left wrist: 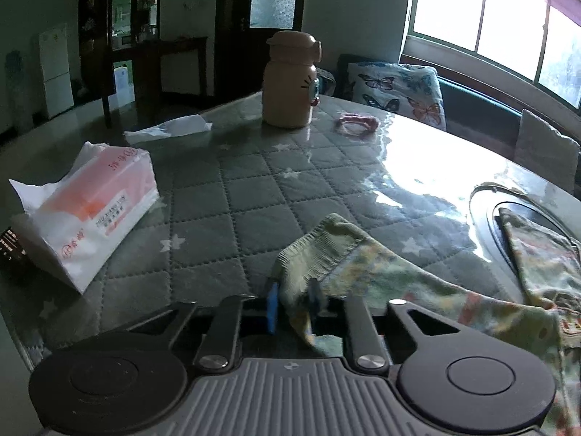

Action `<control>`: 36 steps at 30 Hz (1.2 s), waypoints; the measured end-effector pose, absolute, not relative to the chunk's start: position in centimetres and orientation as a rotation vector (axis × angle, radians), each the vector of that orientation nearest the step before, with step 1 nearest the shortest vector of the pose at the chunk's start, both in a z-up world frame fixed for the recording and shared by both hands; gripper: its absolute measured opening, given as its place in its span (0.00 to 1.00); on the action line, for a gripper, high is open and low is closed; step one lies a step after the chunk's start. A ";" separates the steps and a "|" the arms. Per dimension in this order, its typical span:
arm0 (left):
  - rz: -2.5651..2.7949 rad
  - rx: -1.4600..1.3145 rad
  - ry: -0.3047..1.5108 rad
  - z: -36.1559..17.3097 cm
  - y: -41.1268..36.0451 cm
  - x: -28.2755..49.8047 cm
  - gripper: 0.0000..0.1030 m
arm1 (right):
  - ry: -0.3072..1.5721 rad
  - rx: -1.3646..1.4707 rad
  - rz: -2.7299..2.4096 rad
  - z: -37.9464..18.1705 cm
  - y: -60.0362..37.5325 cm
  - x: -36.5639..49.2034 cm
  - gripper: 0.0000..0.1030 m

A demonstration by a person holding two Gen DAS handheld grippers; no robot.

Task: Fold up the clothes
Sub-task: 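Lift the gripped side with the left tool, fold it over the front, release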

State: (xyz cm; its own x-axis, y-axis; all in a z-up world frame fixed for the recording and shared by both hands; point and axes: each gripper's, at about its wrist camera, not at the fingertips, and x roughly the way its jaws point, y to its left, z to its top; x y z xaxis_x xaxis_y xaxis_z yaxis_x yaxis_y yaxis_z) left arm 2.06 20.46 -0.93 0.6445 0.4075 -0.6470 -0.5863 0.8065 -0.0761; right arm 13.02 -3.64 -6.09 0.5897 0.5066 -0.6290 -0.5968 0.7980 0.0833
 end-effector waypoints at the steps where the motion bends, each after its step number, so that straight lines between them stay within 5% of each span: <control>1: 0.567 -0.294 0.652 -0.7 20.2 2.1 0.10 | 0.686 -0.137 0.643 -6.1 -3.7 13.0 0.51; 22: -0.076 -0.253 0.503 7.2 3.8 4.4 0.08 | 0.647 0.005 0.512 -4.9 -8.9 13.3 0.51; 36: -0.357 -0.116 0.595 4.3 -5.0 5.9 0.09 | 0.696 0.192 0.452 -5.3 -11.8 14.9 0.44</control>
